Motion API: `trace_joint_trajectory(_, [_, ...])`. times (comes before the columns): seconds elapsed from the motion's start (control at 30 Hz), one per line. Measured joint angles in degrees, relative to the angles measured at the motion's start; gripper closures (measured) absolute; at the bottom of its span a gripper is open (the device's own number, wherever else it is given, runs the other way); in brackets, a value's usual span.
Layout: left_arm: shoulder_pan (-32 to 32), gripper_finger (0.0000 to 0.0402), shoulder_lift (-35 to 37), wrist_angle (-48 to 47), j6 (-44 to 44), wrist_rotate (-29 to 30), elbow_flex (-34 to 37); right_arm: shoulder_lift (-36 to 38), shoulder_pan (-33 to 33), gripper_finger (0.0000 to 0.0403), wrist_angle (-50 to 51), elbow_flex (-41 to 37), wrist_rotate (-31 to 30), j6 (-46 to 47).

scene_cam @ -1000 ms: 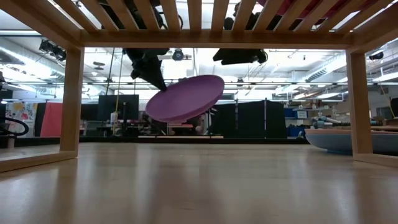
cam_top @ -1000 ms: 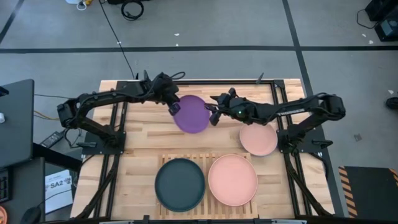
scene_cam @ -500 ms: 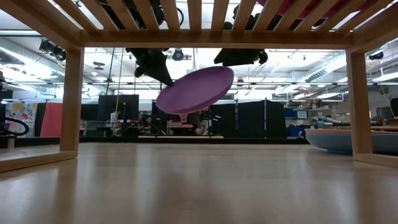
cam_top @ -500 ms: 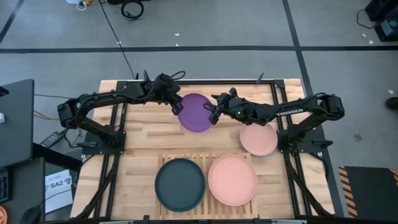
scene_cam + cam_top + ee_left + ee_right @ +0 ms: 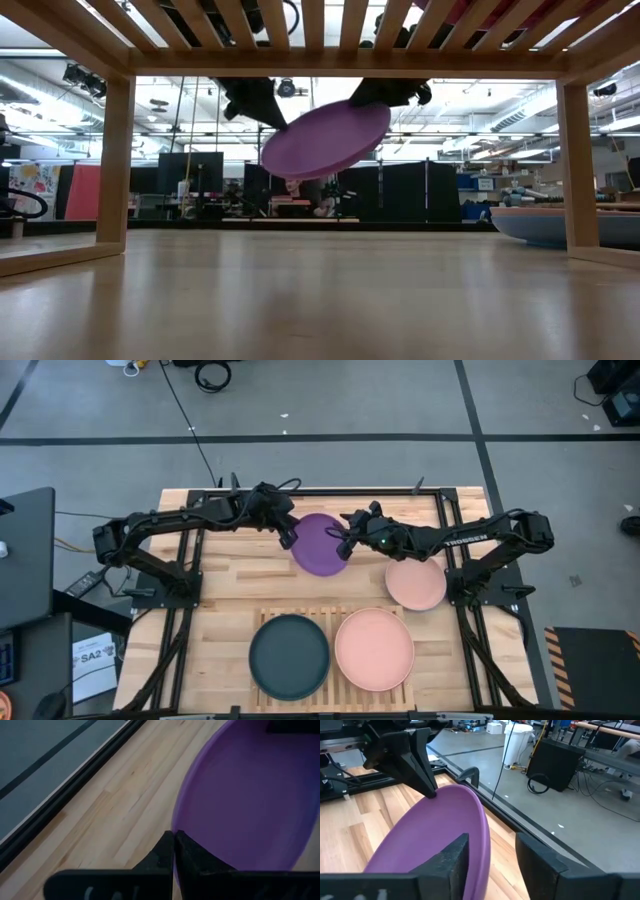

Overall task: Place and stack plates onto a shelf
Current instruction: Stack the violet plate on top of the light orange plate on the shelf

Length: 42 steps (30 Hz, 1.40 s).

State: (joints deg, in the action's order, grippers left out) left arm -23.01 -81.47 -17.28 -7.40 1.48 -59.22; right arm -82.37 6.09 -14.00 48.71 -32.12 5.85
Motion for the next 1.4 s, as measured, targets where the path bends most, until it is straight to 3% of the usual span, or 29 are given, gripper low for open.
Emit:
trace_joint_trajectory(0.57, [0.4,0.0393,0.1,0.3,-0.1,-0.3,0.0,0.0,0.1,0.0385,0.8,0.0,-0.6,-0.2])
trace_joint_trajectory(0.9, [0.4,0.0389,0.1,0.4,0.1,-0.2,0.0,0.0,0.2,0.0382,1.2,0.0,-0.3,0.4])
trace_joint_trajectory(1.4, [0.4,0.0339,0.1,0.4,0.2,-0.2,0.0,0.0,0.2,0.0385,0.9,0.0,0.1,0.4])
